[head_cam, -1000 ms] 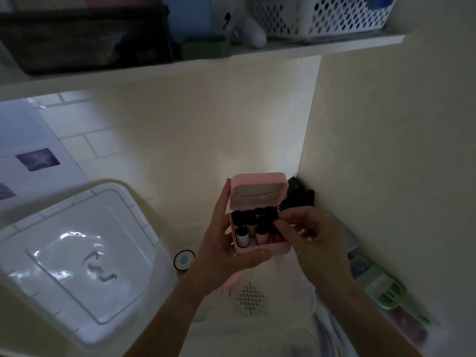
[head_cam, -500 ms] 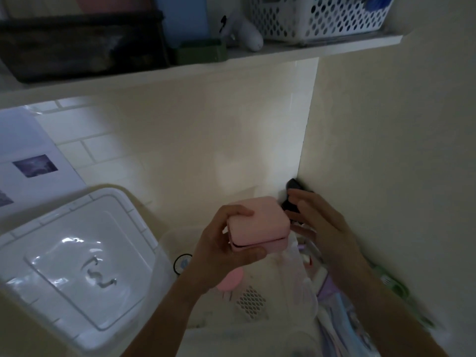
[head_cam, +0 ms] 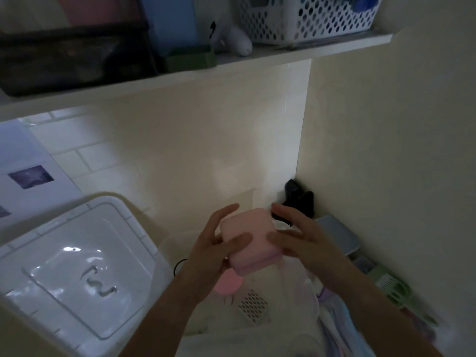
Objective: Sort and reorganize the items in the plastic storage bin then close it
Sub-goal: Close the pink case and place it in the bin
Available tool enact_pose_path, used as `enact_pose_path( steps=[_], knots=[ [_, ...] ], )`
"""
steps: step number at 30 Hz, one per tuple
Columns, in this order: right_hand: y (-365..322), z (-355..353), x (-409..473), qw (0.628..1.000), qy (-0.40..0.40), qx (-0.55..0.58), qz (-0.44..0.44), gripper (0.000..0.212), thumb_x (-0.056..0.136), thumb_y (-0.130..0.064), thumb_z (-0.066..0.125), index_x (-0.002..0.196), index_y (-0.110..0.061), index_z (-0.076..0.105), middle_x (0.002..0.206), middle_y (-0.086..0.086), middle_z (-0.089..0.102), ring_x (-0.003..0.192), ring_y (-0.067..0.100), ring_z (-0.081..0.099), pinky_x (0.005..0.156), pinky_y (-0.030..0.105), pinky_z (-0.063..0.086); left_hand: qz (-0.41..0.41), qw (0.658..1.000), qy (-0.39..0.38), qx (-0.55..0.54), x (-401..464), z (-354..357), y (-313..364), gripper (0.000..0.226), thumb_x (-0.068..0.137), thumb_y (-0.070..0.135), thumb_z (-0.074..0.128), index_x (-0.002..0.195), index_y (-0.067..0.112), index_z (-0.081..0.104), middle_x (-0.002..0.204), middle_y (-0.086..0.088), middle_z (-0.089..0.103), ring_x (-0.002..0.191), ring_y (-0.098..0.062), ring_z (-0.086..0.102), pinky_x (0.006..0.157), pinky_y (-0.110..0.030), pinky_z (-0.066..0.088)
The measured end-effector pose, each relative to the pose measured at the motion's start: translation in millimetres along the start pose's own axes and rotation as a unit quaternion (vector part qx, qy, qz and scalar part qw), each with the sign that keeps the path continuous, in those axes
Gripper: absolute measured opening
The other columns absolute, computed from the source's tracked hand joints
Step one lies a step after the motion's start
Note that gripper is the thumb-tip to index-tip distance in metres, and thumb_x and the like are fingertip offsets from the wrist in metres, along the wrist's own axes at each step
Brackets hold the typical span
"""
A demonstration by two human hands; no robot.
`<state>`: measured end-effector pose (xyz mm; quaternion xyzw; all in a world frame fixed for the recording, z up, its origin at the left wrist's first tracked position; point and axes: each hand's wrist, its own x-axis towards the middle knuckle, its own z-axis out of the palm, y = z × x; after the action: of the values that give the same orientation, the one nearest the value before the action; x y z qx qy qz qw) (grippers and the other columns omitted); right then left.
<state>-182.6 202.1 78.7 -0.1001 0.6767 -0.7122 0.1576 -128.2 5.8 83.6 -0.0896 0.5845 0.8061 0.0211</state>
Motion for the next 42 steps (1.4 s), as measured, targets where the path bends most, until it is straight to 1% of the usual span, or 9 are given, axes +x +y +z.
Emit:
enact_pose_path(
  steps=[3,6,11,15,19,23,29,38,42],
  knots=[
    [0.9,-5.5,13.6,0.999,-0.024,-0.028,-0.017,0.031,0.098,-0.005,0.053,0.120,-0.023,0.065,0.109,-0.007,0.070,0.083,0.014,0.068,0.069,0.030,0.057,-0.062,0.998,-0.013,-0.028,-0.7,-2.4,5.2,0.053,0.074,0.001,0.078,0.122,0.022,0.068,0.116,-0.014,0.072,0.100,-0.030,0.070,0.080,-0.042,0.059],
    [4.6,-9.2,23.8,0.984,-0.010,-0.144,-0.104,0.033,0.091,0.000,0.063,0.095,-0.031,0.074,0.087,-0.001,0.076,0.075,0.020,0.067,0.069,0.039,0.055,-0.085,0.996,-0.026,0.001,-0.7,-5.0,5.9,0.051,0.070,0.006,0.083,0.119,0.015,0.070,0.119,-0.016,0.070,0.106,-0.033,0.068,0.089,-0.047,0.055],
    [7.5,-16.1,28.0,0.958,-0.006,-0.243,-0.150,0.021,0.084,-0.010,0.074,0.084,-0.031,0.075,0.081,-0.009,0.075,0.076,0.004,0.069,0.073,0.020,0.054,-0.121,0.992,0.026,0.004,0.8,-4.3,-1.2,0.050,0.061,0.013,0.088,0.108,0.012,0.071,0.116,-0.020,0.070,0.101,-0.035,0.068,0.088,-0.052,0.054],
    [-1.2,-19.3,12.0,0.894,0.018,-0.390,-0.221,0.014,0.083,-0.016,0.075,0.086,-0.030,0.076,0.080,-0.015,0.069,0.075,-0.003,0.062,0.067,0.002,0.040,-0.119,0.982,0.137,-0.046,8.3,-5.0,-3.4,0.036,0.068,0.010,0.084,0.100,0.012,0.068,0.100,-0.012,0.070,0.083,-0.025,0.068,0.069,-0.040,0.059],
    [5.6,6.7,-13.8,0.854,0.021,-0.433,-0.289,0.010,0.082,-0.022,0.073,0.088,-0.029,0.074,0.078,-0.014,0.065,0.067,0.002,0.059,0.065,0.017,0.048,-0.101,0.966,0.221,-0.087,18.6,4.0,-10.3,0.062,0.059,0.020,0.087,0.115,0.004,0.066,0.116,-0.017,0.069,0.095,-0.028,0.069,0.062,-0.032,0.056],
    [19.5,17.6,-20.5,0.861,0.076,-0.410,-0.291,0.014,0.079,-0.018,0.075,0.086,-0.030,0.072,0.079,-0.016,0.063,0.065,0.000,0.058,0.063,0.025,0.052,-0.135,0.955,0.243,-0.102,21.8,9.5,-7.9,0.045,0.069,0.013,0.083,0.109,-0.003,0.070,0.094,-0.015,0.071,0.079,-0.027,0.067,0.054,-0.027,0.055],
    [21.3,-19.1,-3.5,0.850,0.126,-0.427,-0.281,0.010,0.084,-0.010,0.072,0.086,-0.019,0.071,0.085,-0.007,0.063,0.066,0.007,0.057,0.065,0.021,0.048,-0.263,0.961,0.086,-0.009,3.7,-4.7,-5.4,0.062,0.056,0.021,0.090,0.113,0.011,0.068,0.101,-0.010,0.068,0.087,-0.026,0.067,0.074,-0.035,0.057],
    [37.9,12.1,-36.6,0.854,0.062,-0.448,-0.257,0.008,0.085,-0.024,0.070,0.086,-0.031,0.067,0.081,-0.017,0.059,0.071,-0.002,0.056,0.065,0.033,0.052,-0.158,0.963,0.183,-0.122,-1.1,10.3,-24.1,0.044,0.077,0.016,0.082,0.114,-0.002,0.067,0.106,-0.017,0.074,0.084,-0.022,0.075,0.083,-0.041,0.060],
    [35.8,11.9,-44.9,0.953,0.087,-0.257,-0.138,0.019,0.081,-0.036,0.077,0.096,-0.030,0.069,0.091,-0.016,0.068,0.078,0.001,0.066,0.069,0.024,0.057,-0.157,0.967,0.172,-0.100,-14.8,10.2,-29.5,0.035,0.079,0.018,0.081,0.108,0.003,0.069,0.097,-0.010,0.078,0.092,-0.023,0.075,0.085,-0.039,0.060]
  ],
)
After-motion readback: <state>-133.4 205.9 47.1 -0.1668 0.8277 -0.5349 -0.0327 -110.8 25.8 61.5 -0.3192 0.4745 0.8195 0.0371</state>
